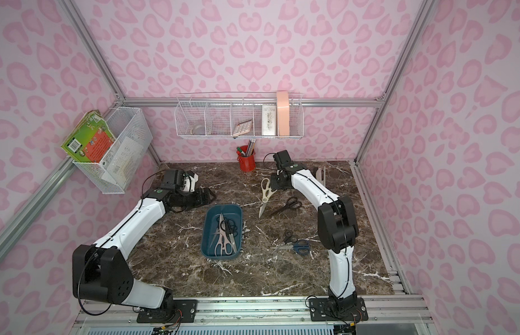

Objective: Put the scissors into the storage box
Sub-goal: Pick up the scissors from the center of the board, then place the scissors in the storage box.

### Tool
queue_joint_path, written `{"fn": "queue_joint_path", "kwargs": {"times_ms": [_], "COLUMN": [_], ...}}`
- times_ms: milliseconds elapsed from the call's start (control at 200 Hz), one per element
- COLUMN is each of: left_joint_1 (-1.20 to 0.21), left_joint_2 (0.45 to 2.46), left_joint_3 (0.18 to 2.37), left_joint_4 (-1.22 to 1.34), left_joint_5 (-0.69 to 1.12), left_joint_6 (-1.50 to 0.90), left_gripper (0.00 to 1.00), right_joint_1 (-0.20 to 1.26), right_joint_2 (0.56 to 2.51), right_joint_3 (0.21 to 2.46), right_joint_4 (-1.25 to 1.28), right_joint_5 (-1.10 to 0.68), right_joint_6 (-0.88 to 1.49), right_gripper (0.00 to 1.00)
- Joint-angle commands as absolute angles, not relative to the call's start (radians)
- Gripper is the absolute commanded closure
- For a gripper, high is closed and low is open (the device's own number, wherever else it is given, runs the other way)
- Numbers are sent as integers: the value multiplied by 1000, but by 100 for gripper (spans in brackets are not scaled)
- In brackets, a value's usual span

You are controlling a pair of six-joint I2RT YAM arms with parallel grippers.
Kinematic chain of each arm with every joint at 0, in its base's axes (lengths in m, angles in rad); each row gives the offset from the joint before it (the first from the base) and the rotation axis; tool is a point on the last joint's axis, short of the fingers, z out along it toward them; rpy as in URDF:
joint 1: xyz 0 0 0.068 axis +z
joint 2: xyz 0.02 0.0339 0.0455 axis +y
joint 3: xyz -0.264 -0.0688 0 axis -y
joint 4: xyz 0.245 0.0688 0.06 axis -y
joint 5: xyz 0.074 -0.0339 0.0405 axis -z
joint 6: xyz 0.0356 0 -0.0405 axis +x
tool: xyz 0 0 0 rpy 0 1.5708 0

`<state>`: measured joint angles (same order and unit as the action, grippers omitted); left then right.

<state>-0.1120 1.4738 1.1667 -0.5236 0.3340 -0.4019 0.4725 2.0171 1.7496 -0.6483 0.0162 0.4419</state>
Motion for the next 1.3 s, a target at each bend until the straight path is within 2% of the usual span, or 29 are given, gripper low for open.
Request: {"fn": "queue_joint_path", "kwargs": {"times_ms": [0, 245, 550, 1295], "left_joint_1": [-78, -39, -39, -39], "left_joint_2": [1460, 1444, 1425, 1420], "left_joint_3": [1164, 1158, 1124, 1115], "left_joint_4": [-520, -524, -486, -474], "left_joint_5": [321, 258, 258, 288], "left_joint_6": [-402, -396, -427, -442], "left_gripper": [11, 11, 11, 11], "right_joint_1": [521, 705, 861, 930], "right_joint_2": [1953, 1861, 1988, 2199], "right_joint_3": [1711, 1629, 1677, 1764], "right_joint_4": [-651, -586, -499, -497], "right_joint_5": [-6, -16, -67, 2], "right_joint_6": [436, 504, 568, 600], "right_gripper": [100, 100, 100, 100]}}
